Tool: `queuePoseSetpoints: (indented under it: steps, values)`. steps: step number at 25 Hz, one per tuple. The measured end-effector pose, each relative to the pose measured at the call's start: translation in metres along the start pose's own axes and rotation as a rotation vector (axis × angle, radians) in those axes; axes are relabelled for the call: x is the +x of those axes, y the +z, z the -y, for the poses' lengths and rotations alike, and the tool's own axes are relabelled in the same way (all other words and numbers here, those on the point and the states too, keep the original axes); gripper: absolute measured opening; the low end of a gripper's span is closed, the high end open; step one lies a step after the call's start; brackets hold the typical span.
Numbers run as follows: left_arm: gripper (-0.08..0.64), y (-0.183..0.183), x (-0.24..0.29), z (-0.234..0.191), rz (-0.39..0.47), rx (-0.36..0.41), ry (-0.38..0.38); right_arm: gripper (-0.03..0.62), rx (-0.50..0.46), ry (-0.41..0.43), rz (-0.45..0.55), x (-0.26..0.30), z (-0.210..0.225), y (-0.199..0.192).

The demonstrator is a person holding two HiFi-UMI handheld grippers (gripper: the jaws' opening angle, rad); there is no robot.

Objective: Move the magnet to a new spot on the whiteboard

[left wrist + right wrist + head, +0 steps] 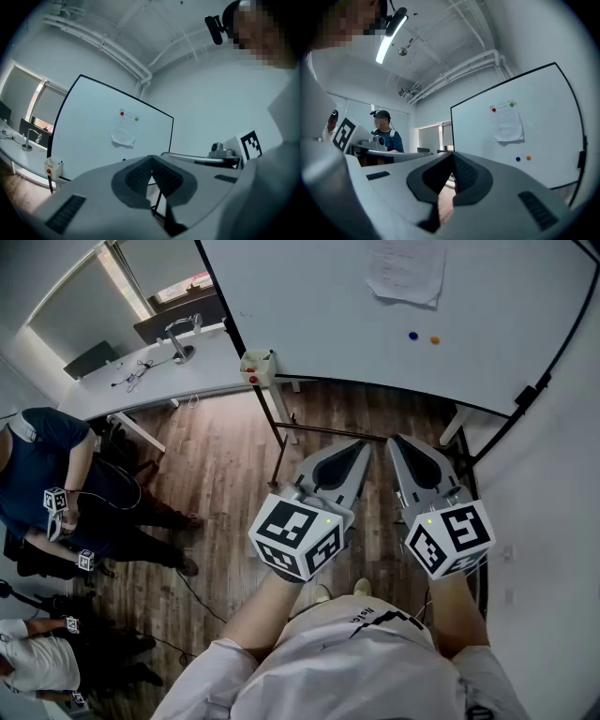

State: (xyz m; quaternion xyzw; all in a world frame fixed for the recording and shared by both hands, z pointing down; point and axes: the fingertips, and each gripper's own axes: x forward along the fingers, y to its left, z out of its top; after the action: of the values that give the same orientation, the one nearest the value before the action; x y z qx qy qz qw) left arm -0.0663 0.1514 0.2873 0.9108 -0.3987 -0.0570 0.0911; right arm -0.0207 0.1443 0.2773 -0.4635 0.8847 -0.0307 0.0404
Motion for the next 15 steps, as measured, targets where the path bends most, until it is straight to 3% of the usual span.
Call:
queuePoseSetpoints:
  steps: [9, 15]
  values:
    - [0.011, -0.006, 0.008, 0.002, -0.018, -0.005, 0.011, 0.012, 0.0, 0.006, -0.006, -0.001, 0.007, 0.002]
    - [0.011, -0.012, 0.015, 0.003, -0.035, -0.013, 0.022, 0.012, 0.048, 0.022, 0.001, -0.011, 0.022, 0.003]
